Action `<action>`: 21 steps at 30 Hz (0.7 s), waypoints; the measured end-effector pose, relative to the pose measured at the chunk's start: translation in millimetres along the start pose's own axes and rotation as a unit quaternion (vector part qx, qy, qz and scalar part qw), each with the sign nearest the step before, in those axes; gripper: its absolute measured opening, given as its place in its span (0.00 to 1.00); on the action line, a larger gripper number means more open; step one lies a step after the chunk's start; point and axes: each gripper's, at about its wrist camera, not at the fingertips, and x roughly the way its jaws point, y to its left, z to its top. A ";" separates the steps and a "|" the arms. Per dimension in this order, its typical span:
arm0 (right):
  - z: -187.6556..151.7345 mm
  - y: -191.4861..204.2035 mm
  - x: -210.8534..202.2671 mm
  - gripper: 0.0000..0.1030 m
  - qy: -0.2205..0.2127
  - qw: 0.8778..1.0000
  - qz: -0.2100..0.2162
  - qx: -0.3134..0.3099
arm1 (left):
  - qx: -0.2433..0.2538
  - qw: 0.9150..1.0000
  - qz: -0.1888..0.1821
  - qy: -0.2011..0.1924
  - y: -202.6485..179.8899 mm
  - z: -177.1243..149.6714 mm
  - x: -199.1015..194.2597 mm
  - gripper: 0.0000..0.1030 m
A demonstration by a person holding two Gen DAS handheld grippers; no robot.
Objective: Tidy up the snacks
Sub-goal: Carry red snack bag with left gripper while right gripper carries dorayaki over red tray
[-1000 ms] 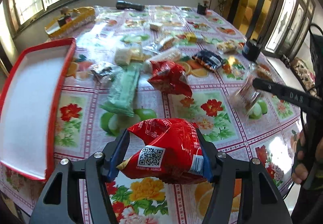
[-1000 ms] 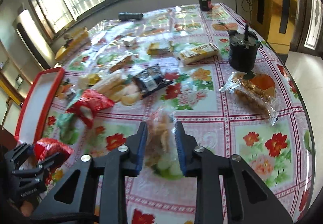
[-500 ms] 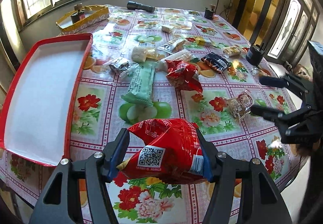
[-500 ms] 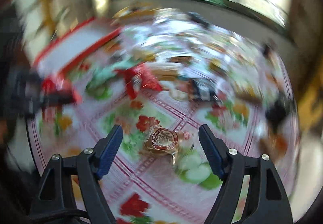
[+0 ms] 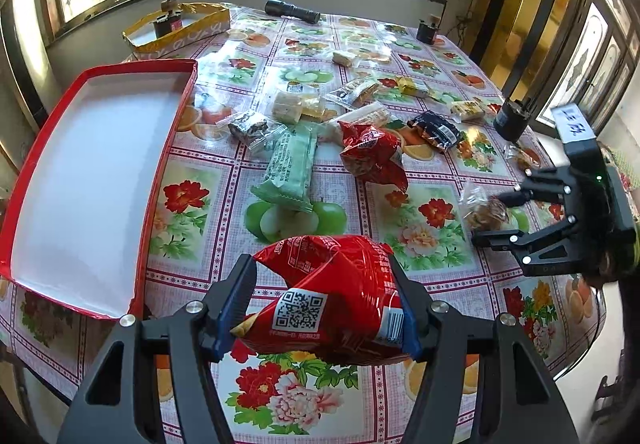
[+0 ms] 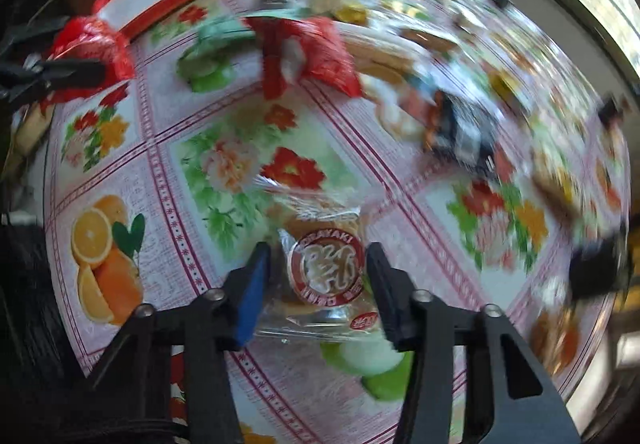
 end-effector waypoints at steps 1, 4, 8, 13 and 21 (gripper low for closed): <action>-4.5 -1.7 -2.0 0.44 -0.009 1.000 0.001 0.022 | -0.001 1.000 -0.001 0.001 0.2 0.1 0.5 0.61; -16.2 -0.1 -11.4 0.41 -0.044 0.994 -0.012 0.095 | 0.000 1.000 -0.004 -0.002 0.3 0.5 0.0 0.61; -21.6 10.6 -35.5 0.39 -0.108 0.972 -0.012 0.207 | -0.004 1.000 0.000 -0.011 3.4 2.0 -4.6 0.61; -2.3 38.9 -55.7 0.39 -0.174 0.954 -0.006 0.243 | -0.005 0.999 0.009 -0.031 10.3 1.9 -17.0 0.61; 30.1 73.8 -51.5 0.38 -0.203 0.946 0.035 0.251 | -0.025 0.995 0.062 -0.069 34.2 6.3 -40.3 0.61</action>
